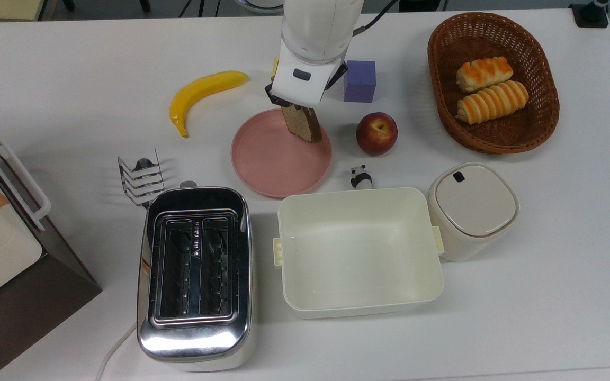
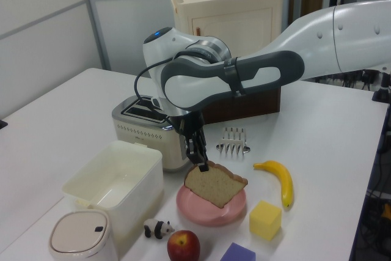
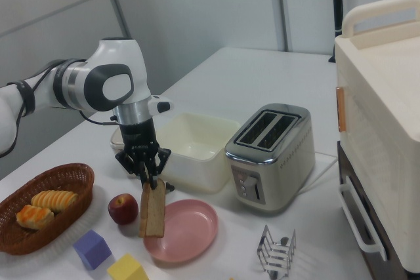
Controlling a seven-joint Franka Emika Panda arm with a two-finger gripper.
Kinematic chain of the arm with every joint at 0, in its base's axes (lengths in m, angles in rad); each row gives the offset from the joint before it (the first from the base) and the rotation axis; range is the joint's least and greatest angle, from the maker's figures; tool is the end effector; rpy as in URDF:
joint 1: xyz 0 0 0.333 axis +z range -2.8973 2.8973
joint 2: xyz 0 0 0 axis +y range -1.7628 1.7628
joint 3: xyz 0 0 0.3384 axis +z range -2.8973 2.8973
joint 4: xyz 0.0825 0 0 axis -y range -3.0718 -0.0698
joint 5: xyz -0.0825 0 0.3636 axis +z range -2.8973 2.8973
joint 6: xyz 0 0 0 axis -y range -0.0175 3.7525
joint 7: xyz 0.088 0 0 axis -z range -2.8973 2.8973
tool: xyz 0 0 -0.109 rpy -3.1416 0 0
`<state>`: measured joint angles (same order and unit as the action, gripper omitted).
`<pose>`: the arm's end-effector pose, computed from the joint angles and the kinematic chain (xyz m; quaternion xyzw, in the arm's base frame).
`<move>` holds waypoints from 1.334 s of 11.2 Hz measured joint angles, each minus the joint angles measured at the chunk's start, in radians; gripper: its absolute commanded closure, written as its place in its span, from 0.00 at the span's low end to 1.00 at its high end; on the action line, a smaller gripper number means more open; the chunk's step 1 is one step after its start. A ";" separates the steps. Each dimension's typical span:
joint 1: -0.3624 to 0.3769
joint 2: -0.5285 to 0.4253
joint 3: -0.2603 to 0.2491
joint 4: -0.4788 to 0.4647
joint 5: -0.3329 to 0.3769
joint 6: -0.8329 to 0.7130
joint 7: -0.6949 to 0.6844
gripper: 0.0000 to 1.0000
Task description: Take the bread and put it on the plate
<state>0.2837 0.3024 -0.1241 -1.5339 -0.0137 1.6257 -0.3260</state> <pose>0.6059 0.1055 0.4920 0.9646 0.2409 -0.1057 0.0167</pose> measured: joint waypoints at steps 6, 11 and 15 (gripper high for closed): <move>-0.005 0.008 -0.011 0.011 0.000 0.000 0.001 0.00; -0.018 -0.003 -0.016 0.031 0.000 0.000 0.009 0.00; -0.020 -0.078 -0.068 0.052 -0.001 0.000 0.155 0.00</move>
<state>0.2638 0.2241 -0.1918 -1.4817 -0.0147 1.6257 -0.1707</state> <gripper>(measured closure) 0.000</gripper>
